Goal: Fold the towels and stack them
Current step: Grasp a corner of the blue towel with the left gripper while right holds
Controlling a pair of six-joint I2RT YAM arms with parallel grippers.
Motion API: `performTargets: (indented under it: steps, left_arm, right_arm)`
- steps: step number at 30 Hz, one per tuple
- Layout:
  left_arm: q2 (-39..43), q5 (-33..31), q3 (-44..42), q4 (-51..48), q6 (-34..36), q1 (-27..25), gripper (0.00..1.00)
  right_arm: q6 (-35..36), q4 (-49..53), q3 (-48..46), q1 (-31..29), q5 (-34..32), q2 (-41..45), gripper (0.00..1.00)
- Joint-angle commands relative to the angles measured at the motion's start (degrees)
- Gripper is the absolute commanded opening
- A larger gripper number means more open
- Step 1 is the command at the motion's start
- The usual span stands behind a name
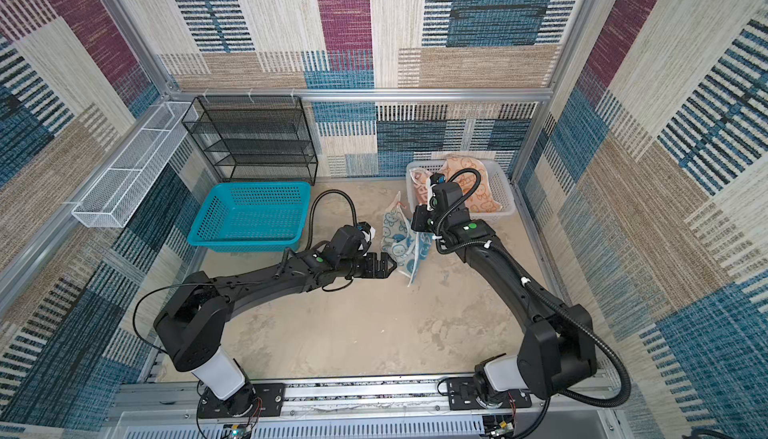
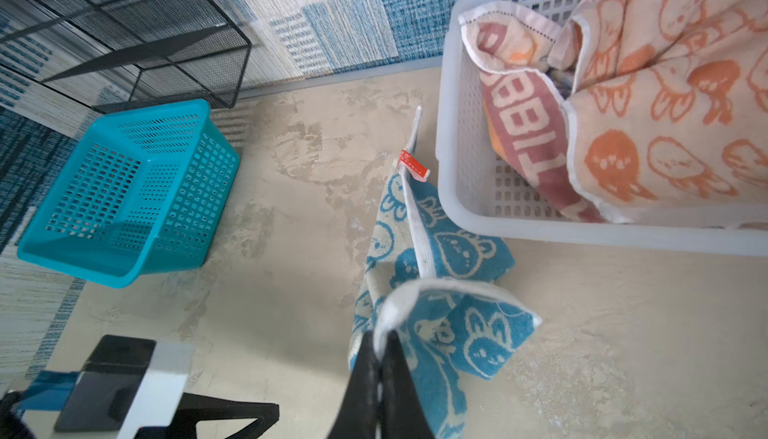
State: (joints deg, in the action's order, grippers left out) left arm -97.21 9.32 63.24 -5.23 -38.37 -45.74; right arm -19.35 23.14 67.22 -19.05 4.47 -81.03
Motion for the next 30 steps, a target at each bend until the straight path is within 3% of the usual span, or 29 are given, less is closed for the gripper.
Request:
performTargets:
  steps: [1, 8, 16, 20, 30]
  left_arm:
    - [-0.02, 0.83, -0.33, 0.33, -0.38, -0.87, 0.99]
    - [-3.77, 1.51, 2.88, -0.59, 4.68, -6.93, 0.99]
    - [-13.12, 0.01, 12.46, -6.10, 8.02, -12.38, 0.98]
    - [-14.78, -4.43, 14.01, -9.98, 10.14, -13.82, 0.95]
    - [-18.23, -14.38, 14.53, -16.21, 13.04, -15.77, 0.78]
  right_arm:
    - [0.62, -0.44, -1.24, 0.89, -0.69, -1.30, 0.00]
    - [-0.32, -4.23, -8.69, 4.82, 0.46, -1.17, 0.00]
    - [-1.14, -6.74, -14.47, 8.12, 3.83, 0.59, 0.00]
    - [-1.31, -7.52, -16.58, 9.02, 4.79, 1.23, 0.00]
    - [-1.67, -9.97, -19.89, 9.68, 6.84, 2.30, 0.00]
